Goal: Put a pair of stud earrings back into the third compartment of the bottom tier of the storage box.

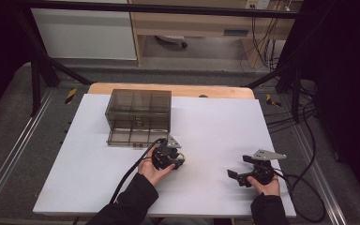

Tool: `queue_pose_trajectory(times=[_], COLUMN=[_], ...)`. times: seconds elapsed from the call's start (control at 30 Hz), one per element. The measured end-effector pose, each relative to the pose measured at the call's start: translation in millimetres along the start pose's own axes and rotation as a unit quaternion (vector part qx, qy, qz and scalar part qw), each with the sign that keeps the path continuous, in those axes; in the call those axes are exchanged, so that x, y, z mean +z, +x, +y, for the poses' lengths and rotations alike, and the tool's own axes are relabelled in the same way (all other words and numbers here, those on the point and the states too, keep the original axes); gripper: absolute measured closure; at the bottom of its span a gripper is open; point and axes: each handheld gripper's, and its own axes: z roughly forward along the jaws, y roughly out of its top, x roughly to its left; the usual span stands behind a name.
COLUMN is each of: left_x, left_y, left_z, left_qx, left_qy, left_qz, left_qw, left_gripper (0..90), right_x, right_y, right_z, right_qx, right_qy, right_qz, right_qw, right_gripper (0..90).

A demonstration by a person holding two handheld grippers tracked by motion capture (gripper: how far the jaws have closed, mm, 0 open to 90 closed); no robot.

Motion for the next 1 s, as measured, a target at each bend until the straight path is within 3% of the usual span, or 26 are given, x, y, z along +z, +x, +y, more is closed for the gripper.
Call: queue_pose_trajectory(times=[0.37, 1.0], left_x=[5.4, 7.5], left_y=[-1.4, -2.5], left_z=[1.5, 2.4], left_qx=[0.009, 0.008], left_qy=[0.003, 0.003], left_qz=[-0.003, -0.017], left_qw=[0.9999, 0.9998], left_gripper=[73.2, 84.6], right_x=[0.0, -0.1], right_y=[0.0, -0.3], right_z=[0.0, 0.1], right_qx=[0.000, -0.001], right_qy=[0.000, 0.001], right_qz=[0.000, -0.001], right_qw=[1.0000, 1.0000], right_gripper=[0.7, 0.7])
